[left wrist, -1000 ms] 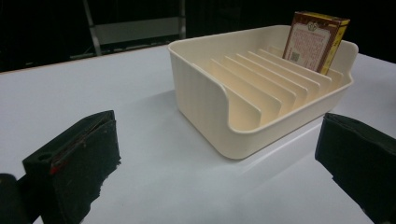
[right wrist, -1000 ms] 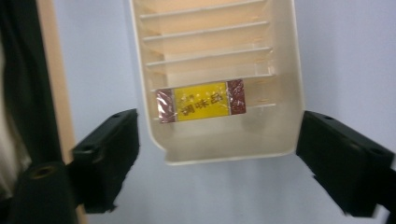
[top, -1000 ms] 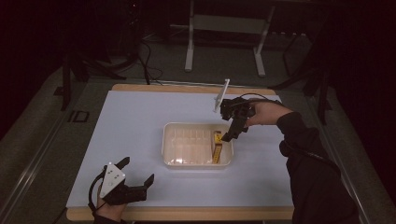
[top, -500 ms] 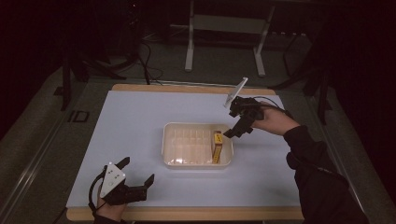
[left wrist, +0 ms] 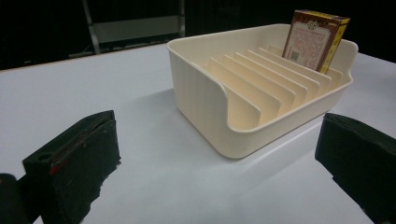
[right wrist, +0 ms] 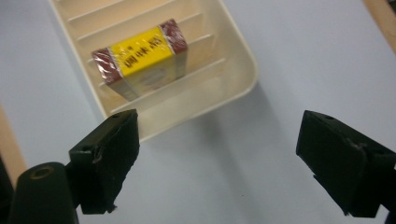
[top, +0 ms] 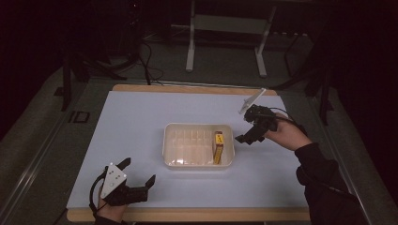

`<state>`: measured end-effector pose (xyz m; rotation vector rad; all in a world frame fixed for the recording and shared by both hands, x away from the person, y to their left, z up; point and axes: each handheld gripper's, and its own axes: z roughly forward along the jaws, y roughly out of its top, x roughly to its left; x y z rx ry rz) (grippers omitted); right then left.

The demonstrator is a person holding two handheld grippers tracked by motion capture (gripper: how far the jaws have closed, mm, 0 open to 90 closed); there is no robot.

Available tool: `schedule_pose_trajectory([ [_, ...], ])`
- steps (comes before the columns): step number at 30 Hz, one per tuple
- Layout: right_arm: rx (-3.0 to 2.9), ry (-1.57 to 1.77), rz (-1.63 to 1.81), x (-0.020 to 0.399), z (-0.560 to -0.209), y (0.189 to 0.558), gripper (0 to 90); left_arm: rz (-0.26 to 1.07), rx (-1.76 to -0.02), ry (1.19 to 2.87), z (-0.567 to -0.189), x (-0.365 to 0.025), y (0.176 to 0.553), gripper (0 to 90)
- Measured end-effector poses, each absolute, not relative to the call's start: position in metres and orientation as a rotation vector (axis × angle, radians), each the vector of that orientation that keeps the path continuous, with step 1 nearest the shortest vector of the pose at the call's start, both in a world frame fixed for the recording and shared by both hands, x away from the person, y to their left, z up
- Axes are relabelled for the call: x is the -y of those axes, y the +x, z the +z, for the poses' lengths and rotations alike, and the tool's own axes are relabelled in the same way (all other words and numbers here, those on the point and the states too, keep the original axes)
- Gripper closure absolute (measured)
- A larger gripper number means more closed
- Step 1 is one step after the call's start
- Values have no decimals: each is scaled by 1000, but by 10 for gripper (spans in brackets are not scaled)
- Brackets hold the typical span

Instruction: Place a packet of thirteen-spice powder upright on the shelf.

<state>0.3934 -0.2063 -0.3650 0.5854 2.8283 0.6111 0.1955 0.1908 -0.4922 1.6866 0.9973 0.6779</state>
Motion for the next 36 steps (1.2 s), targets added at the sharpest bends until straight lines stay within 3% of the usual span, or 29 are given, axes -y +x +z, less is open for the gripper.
schedule_pose_trajectory([
  [19,-2509,999,871,250,-412,374,129,673,-994,1694,-493,-190,196,0],
  [36,-2261,1137,1082,271,-455,341,134,669,-989,1696,-492,-190,196,0],
])
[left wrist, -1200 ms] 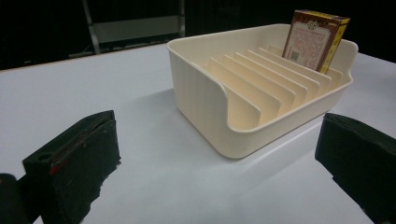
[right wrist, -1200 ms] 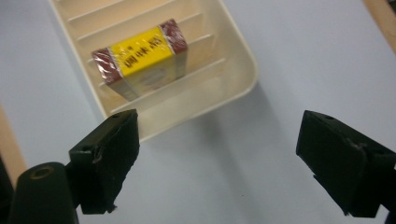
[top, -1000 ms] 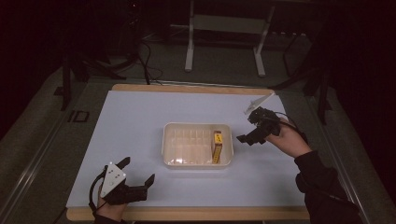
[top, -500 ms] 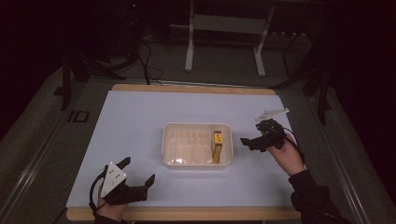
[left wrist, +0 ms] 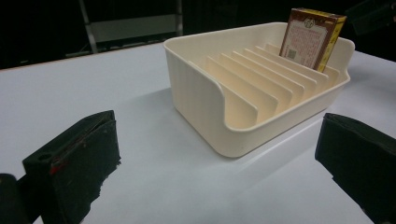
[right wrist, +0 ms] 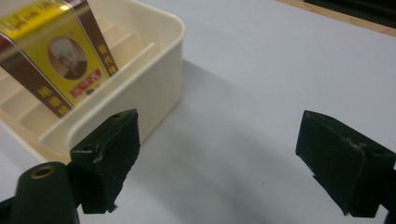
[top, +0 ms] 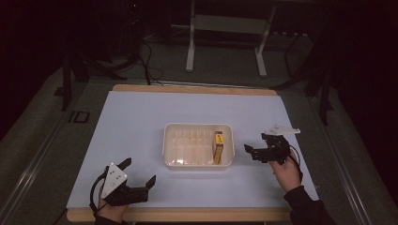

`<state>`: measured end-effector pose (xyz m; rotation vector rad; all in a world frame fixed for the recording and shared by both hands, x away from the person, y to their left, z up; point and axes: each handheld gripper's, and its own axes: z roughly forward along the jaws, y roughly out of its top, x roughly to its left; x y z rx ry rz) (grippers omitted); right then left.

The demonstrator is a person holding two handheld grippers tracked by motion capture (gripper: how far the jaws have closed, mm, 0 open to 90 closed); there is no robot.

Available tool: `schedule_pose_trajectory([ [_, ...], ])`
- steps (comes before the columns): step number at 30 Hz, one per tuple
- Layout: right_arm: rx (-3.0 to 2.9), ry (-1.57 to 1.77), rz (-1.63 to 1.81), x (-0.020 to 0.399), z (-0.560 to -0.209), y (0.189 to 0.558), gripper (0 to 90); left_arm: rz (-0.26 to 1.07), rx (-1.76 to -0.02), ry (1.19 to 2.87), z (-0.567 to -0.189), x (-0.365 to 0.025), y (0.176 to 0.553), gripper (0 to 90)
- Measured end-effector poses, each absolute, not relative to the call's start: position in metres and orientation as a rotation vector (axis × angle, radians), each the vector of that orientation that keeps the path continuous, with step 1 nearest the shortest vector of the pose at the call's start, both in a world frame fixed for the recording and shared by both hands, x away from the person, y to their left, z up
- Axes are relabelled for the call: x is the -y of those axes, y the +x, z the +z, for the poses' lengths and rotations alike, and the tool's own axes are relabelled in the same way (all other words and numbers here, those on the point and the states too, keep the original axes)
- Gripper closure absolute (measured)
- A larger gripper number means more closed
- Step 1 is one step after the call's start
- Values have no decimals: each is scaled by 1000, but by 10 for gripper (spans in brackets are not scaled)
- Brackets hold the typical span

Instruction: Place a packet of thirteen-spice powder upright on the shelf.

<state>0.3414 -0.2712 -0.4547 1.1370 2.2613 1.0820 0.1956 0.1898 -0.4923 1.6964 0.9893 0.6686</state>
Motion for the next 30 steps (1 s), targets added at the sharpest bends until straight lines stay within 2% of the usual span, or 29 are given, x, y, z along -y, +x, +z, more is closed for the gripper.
schedule_pose_trajectory([
  [15,-2124,1152,1121,283,-480,316,130,651,-983,1701,-492,-189,196,0],
  [30,-2054,1168,1180,286,-484,295,131,629,-976,1704,-492,-189,196,0],
])
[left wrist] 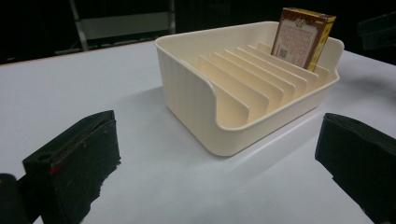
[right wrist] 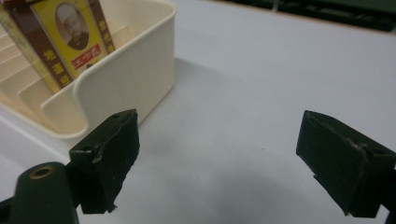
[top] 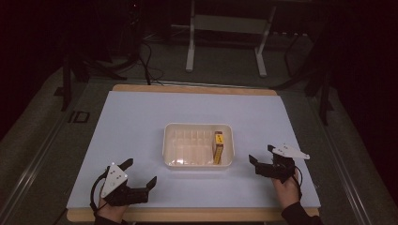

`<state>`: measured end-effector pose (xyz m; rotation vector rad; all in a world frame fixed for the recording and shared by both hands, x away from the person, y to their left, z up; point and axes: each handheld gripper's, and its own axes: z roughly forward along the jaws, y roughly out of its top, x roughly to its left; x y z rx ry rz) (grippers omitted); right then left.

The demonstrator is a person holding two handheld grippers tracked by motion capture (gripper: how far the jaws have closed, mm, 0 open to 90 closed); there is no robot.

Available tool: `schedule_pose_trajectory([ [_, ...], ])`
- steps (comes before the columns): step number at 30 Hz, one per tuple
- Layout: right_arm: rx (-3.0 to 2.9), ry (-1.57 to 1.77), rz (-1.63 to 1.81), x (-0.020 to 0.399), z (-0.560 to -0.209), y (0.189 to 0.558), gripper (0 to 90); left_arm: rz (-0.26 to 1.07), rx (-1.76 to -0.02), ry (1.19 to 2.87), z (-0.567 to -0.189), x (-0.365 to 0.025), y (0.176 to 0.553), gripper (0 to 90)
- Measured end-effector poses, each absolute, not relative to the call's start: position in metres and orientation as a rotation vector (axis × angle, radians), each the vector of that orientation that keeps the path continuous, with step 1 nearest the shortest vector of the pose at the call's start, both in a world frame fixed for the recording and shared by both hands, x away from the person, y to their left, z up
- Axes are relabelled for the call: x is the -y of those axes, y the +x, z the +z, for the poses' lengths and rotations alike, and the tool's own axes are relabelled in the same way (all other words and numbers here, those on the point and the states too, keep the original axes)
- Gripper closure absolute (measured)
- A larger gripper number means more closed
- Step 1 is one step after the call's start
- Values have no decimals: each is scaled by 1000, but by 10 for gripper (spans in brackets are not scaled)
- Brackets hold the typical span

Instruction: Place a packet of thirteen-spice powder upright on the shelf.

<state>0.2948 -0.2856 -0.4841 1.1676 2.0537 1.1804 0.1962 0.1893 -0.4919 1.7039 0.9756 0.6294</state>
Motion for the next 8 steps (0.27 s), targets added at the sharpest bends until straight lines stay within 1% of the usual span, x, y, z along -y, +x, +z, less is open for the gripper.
schedule_pose_trajectory([
  [8,-2012,1135,1191,288,-480,295,135,624,-977,1710,-492,-189,197,0],
])
